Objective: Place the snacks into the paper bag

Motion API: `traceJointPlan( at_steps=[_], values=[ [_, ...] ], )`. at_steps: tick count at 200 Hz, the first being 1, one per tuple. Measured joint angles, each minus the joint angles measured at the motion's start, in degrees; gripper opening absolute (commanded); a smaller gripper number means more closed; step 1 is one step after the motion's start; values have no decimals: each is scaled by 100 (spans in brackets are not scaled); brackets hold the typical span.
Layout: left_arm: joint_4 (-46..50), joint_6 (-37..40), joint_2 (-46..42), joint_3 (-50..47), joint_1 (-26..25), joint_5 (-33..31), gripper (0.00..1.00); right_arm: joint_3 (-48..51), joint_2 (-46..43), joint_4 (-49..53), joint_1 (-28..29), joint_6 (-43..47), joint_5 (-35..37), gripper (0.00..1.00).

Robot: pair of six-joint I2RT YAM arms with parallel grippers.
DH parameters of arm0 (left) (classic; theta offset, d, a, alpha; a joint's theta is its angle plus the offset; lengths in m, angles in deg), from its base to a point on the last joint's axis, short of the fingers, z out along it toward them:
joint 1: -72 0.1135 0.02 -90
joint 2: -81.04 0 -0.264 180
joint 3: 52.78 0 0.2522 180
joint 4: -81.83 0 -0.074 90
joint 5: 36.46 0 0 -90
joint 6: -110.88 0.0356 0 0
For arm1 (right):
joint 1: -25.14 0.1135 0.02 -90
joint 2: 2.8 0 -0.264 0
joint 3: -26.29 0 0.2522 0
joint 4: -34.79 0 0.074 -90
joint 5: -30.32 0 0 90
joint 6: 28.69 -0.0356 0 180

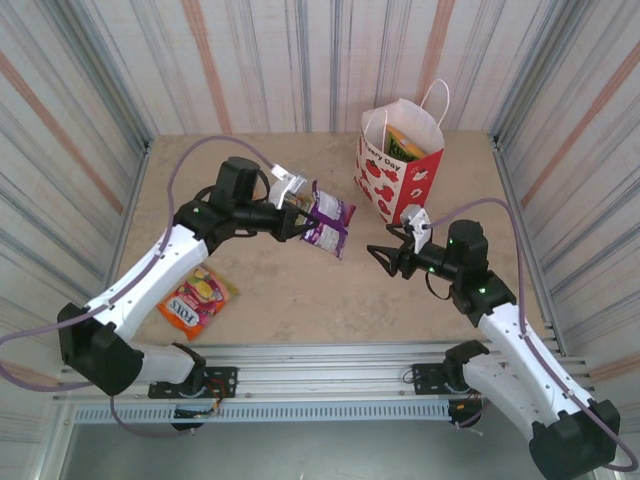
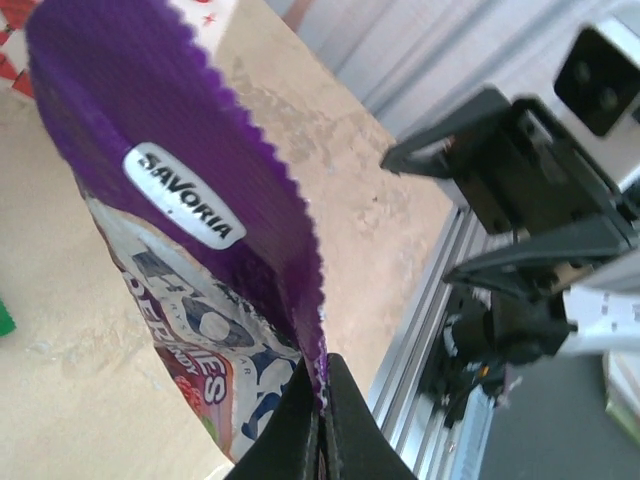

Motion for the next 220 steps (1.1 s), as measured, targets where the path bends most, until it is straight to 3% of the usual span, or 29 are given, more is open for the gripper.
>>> traceJointPlan(
  at_steps=[39, 89, 145, 220],
  values=[
    [1497, 1801, 4, 951, -291, -199, 0, -710, 155, 940, -116, 1261, -365, 76],
    [2522, 3298, 15, 1069, -876, -1043, 0, -1718, 879, 1694, -140, 2170, -879, 74],
    [2702, 4035, 15, 1093, -1191, -1523, 0, -2260, 1692, 2315, 107, 2697, -1637, 74],
    [2653, 4389, 13, 1095, -1320, -1628, 0, -2761, 2671, 3042, 798, 3075, -1937, 71]
  ],
)
